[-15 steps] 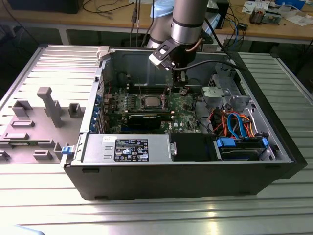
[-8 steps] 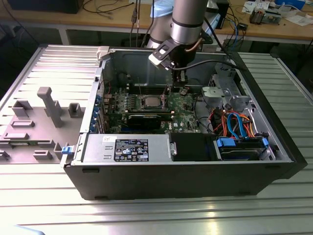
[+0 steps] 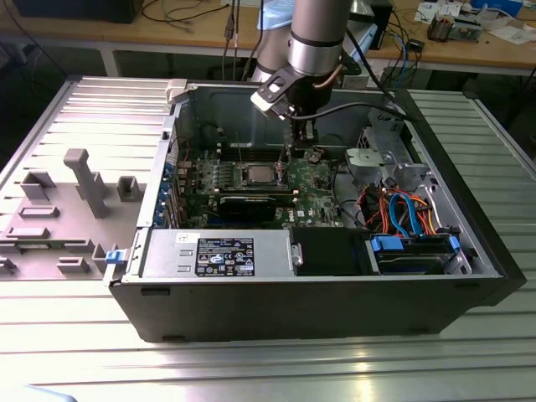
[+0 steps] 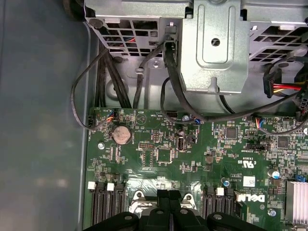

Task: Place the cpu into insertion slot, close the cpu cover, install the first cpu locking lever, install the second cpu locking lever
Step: 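Close the cpu cover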

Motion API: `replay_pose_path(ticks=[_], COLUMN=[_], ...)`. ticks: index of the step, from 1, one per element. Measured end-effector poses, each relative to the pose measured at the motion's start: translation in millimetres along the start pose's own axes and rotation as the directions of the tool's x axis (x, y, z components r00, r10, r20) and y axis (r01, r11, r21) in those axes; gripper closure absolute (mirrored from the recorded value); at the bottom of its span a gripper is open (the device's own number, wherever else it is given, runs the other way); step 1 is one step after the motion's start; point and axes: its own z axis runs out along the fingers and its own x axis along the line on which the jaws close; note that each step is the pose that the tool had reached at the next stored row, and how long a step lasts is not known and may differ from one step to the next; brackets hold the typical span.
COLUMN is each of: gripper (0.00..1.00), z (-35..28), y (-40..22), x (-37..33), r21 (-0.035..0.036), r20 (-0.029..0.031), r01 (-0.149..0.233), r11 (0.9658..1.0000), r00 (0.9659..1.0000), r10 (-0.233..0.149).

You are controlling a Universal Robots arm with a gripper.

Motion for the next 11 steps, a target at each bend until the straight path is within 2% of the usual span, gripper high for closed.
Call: replay_pose_path(ticks=[11], gripper=[0.89], z=[-0.1], y=[-5.5], x=[0.3], r21=[0.0], r20=[0.0], r01=[0.0], r11=[1.0], r00=[1.0], r10=[0.0])
